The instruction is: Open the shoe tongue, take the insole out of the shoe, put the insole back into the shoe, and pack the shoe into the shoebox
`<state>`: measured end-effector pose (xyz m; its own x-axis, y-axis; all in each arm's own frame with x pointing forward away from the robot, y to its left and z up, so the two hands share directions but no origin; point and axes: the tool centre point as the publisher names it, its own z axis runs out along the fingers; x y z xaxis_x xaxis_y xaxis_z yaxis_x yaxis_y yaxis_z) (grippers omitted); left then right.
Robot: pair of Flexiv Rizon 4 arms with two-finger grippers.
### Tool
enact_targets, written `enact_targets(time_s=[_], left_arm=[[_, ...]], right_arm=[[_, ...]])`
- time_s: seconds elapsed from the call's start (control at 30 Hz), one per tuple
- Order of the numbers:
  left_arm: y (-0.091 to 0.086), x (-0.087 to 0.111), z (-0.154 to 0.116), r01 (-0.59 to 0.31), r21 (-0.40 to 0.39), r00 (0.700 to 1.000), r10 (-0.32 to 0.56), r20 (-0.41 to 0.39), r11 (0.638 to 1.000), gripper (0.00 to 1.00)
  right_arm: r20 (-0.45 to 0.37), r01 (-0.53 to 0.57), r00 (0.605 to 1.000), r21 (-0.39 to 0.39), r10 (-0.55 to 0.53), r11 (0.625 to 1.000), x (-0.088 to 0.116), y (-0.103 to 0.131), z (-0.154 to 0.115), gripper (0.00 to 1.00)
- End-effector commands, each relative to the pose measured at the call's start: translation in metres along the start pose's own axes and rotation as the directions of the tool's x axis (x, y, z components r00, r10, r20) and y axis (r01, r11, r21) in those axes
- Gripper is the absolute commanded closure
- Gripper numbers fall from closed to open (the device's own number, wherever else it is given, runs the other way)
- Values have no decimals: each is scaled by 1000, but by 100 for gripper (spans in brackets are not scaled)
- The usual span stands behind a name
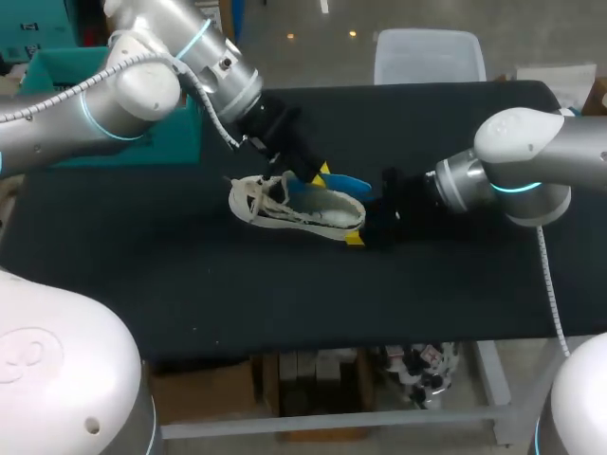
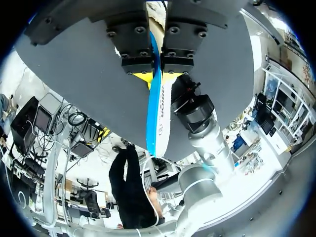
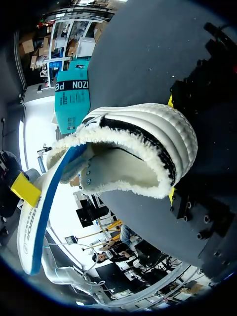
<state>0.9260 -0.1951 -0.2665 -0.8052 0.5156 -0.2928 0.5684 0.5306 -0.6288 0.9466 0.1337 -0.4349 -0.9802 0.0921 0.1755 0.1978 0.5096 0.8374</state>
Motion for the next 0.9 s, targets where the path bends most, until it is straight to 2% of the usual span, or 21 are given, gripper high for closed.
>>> enact_targets(time_s=[0.03,0.07,0.2,0.47,0.67,0.9], left_arm=[[-9,5,-18,-13,38,1000,13,2,999,100],[-12,6,-21,-16,36,1000,16,8,999,100],[-22,9,-30,-35,38,999,34,22,999,100],[-35,18,-56,-115,127,993,114,15,985,100],[-43,28,-77,-174,194,985,175,10,965,100],[-57,40,-100,-248,269,967,254,14,931,100]], right_arm=[[-8,-1,1000,-4,1,1000,-2,-11,6,27],[-8,-1,1000,-4,1,1000,-2,-11,6,0],[20,1,1000,11,-1,1000,1,-6,-5,0],[96,28,995,54,-33,998,6,9,-43,0],[145,68,986,114,-84,991,4,29,-66,0],[156,149,971,199,-181,969,-2,59,-79,0]])
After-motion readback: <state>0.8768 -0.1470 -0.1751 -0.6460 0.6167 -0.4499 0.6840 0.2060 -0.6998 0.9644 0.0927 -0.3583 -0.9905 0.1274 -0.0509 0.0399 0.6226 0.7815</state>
